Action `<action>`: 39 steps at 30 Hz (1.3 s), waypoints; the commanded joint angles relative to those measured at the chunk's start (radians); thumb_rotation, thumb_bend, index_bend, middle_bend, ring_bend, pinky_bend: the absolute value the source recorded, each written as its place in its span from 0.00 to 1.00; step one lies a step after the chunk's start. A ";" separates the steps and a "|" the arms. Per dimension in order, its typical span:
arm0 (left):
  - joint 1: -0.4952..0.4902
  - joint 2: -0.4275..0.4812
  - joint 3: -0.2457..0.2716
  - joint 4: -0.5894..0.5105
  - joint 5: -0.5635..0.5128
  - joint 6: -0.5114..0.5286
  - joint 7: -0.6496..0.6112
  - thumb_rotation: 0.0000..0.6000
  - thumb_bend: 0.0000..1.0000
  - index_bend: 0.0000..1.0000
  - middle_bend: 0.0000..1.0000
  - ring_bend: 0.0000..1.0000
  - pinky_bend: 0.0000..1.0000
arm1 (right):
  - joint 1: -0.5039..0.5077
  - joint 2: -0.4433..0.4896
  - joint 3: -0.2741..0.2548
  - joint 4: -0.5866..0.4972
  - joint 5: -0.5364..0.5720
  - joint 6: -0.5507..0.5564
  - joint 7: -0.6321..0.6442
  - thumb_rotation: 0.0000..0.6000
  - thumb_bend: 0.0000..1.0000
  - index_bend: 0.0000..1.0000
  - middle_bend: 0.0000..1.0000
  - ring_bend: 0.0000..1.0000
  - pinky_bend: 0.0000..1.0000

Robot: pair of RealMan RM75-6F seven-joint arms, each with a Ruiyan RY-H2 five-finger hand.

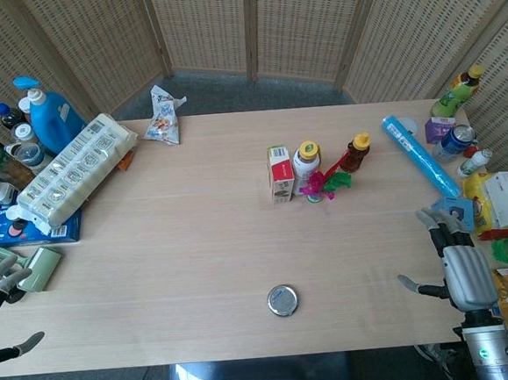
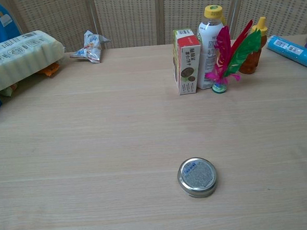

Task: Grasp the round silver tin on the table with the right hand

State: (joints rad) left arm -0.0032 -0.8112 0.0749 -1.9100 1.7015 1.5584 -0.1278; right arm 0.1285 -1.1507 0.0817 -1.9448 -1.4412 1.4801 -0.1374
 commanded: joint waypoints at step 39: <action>-0.058 -0.055 -0.055 0.050 -0.132 -0.091 -0.007 1.00 0.00 0.19 0.00 0.00 0.00 | 0.461 -0.182 -0.137 0.362 -0.448 -0.523 0.132 1.00 0.00 0.00 0.00 0.00 0.00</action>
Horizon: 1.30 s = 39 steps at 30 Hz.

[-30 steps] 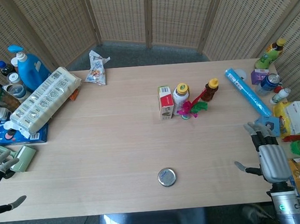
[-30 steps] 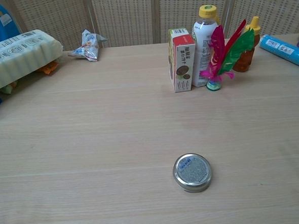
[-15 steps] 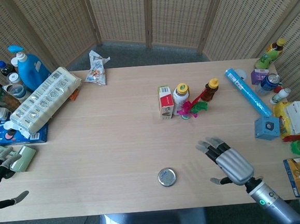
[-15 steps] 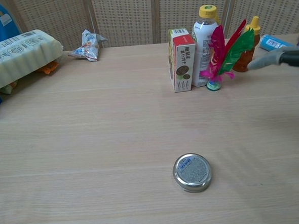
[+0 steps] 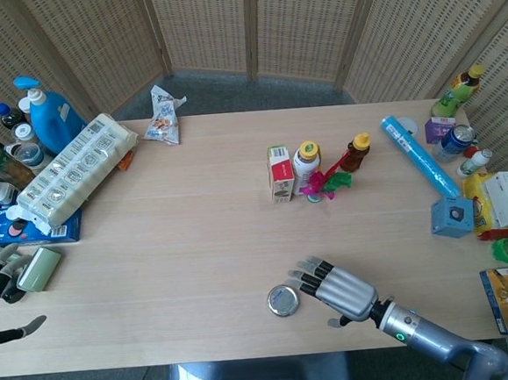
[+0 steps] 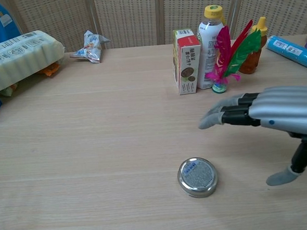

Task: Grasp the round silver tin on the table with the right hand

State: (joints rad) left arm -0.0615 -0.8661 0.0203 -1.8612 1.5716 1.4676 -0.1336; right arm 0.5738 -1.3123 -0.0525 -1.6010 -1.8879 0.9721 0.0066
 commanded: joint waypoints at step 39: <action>-0.007 -0.011 -0.007 -0.003 -0.035 -0.020 0.030 1.00 0.00 0.19 0.00 0.00 0.00 | 0.261 -0.306 -0.073 0.385 -0.074 -0.080 -0.079 1.00 0.00 0.00 0.00 0.00 0.00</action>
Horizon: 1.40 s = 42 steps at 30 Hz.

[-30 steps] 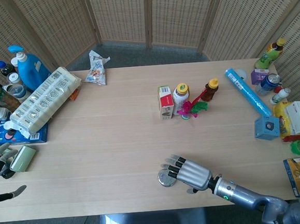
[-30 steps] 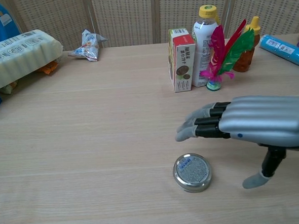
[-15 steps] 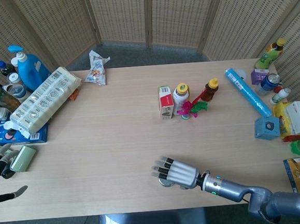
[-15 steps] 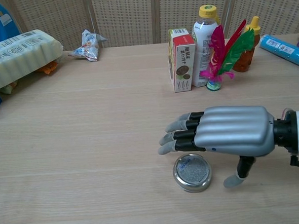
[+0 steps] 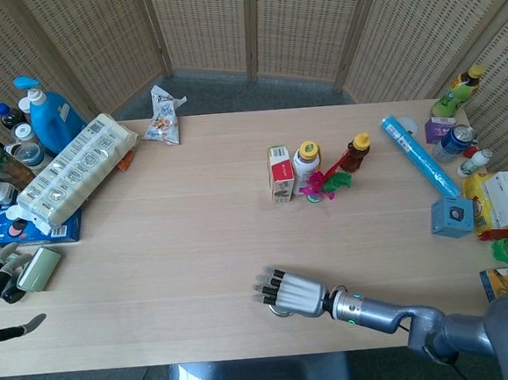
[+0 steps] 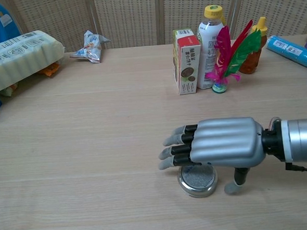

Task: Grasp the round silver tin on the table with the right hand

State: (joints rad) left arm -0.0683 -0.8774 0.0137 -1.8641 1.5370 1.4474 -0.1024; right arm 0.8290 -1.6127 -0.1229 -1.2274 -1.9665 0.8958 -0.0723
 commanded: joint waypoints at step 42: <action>-0.001 0.003 0.003 -0.001 0.009 0.000 -0.006 1.00 0.00 0.19 0.00 0.00 0.00 | 0.043 0.104 -0.045 -0.046 0.006 0.163 -0.058 1.00 0.00 0.50 0.55 0.14 0.16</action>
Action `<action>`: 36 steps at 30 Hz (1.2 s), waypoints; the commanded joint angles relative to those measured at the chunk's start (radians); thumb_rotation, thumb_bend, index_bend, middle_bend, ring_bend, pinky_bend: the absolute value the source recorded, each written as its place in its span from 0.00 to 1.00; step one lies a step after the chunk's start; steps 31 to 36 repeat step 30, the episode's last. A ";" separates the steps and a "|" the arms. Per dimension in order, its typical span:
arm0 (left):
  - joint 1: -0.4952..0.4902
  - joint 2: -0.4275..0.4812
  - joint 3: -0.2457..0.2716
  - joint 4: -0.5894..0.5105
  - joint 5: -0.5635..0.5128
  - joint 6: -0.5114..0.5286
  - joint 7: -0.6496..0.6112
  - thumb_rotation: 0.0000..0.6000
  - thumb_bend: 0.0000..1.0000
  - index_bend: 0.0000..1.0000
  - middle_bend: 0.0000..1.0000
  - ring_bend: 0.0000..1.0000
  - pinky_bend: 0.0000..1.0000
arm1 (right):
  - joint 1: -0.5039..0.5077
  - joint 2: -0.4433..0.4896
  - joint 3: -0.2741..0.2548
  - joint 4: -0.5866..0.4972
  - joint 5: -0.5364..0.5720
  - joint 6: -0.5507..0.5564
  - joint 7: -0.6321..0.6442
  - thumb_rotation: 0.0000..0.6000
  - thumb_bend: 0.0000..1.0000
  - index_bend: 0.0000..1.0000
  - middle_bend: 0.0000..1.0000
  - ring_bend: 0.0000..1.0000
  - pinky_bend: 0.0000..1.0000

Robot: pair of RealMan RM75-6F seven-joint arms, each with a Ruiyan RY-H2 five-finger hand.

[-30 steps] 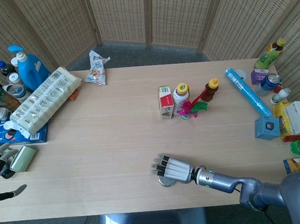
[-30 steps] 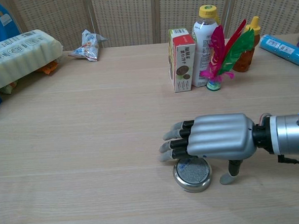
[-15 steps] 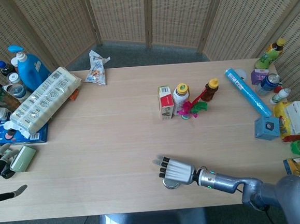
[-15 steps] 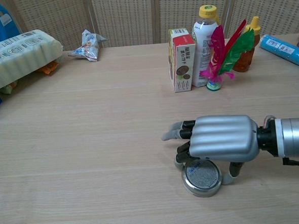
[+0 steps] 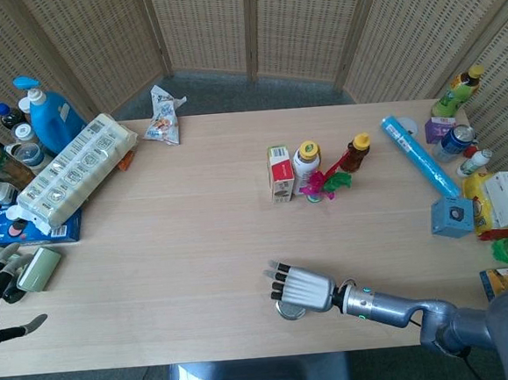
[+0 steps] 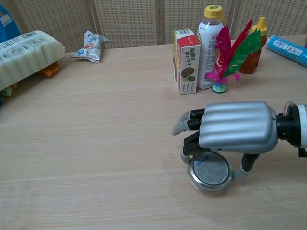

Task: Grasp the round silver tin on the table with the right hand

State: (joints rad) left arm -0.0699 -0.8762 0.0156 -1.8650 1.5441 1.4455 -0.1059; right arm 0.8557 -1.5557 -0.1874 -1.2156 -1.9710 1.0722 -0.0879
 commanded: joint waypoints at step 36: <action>0.003 0.013 0.005 0.003 0.015 0.009 -0.028 1.00 0.00 0.19 0.00 0.00 0.00 | 0.112 0.315 0.300 -0.467 0.238 -0.122 -0.215 1.00 0.00 0.48 0.53 0.14 0.18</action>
